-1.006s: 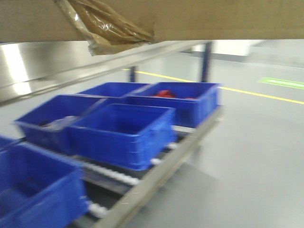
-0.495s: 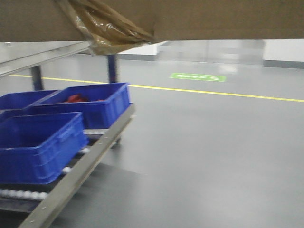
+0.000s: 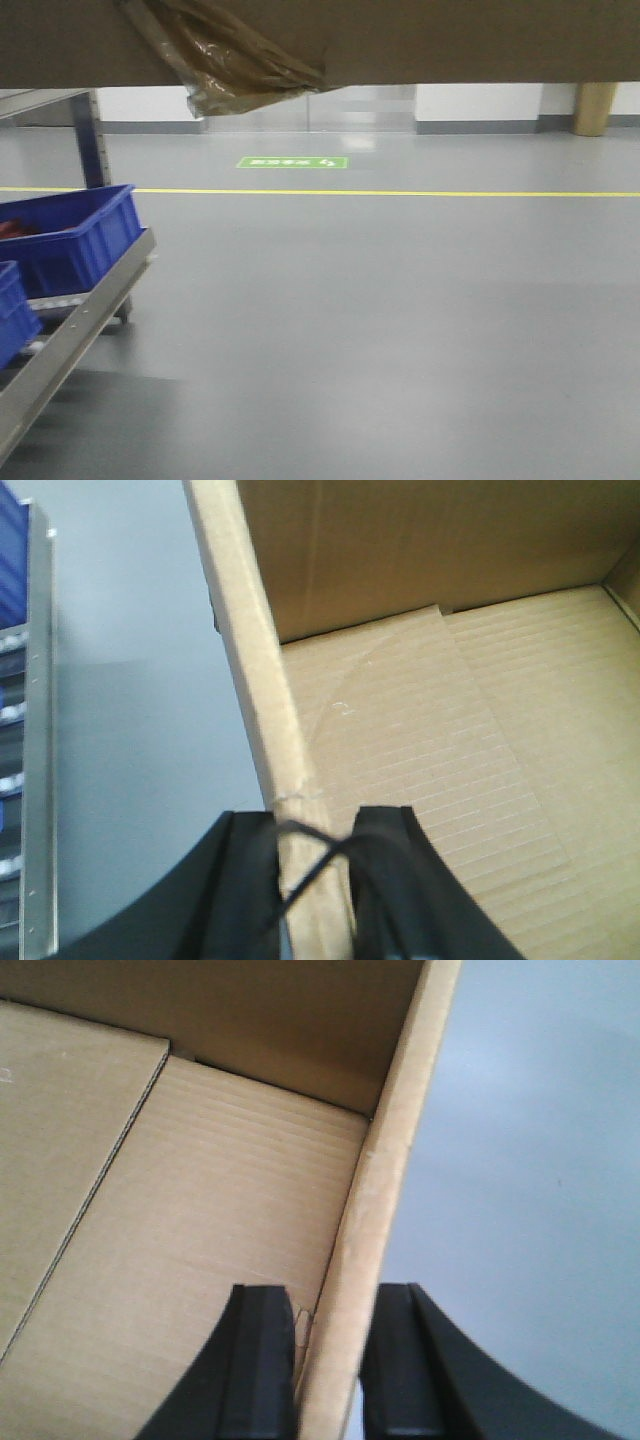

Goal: Grab carton from right shelf to conveyor
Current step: 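Hold the carton with both grippers while driving toward the red conveyor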

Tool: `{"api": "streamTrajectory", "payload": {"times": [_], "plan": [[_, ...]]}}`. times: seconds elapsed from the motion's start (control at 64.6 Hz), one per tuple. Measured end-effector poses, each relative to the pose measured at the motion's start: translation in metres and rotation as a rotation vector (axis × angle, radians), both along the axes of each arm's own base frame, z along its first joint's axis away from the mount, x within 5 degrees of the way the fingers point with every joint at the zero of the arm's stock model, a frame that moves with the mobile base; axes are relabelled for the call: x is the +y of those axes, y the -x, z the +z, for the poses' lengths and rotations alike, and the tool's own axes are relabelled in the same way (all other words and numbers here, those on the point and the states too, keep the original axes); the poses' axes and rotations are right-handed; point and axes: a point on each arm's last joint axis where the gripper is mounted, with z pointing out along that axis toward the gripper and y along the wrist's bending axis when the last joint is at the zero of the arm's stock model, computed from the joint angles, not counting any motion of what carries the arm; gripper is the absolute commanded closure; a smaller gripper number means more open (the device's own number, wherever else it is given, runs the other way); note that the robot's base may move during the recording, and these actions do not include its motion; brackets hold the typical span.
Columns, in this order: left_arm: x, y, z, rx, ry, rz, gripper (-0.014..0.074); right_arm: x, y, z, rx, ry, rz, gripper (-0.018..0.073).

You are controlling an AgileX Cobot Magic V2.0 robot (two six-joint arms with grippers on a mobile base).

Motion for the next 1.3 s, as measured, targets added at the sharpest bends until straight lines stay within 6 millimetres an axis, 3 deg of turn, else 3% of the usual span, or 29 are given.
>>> {"api": "streamTrajectory", "payload": {"times": [1.3], "plan": [[0.0,0.0,0.0,0.0,0.0,0.0,0.0605,0.0,0.0,0.0,0.0,0.0,0.0,0.0627]]}}
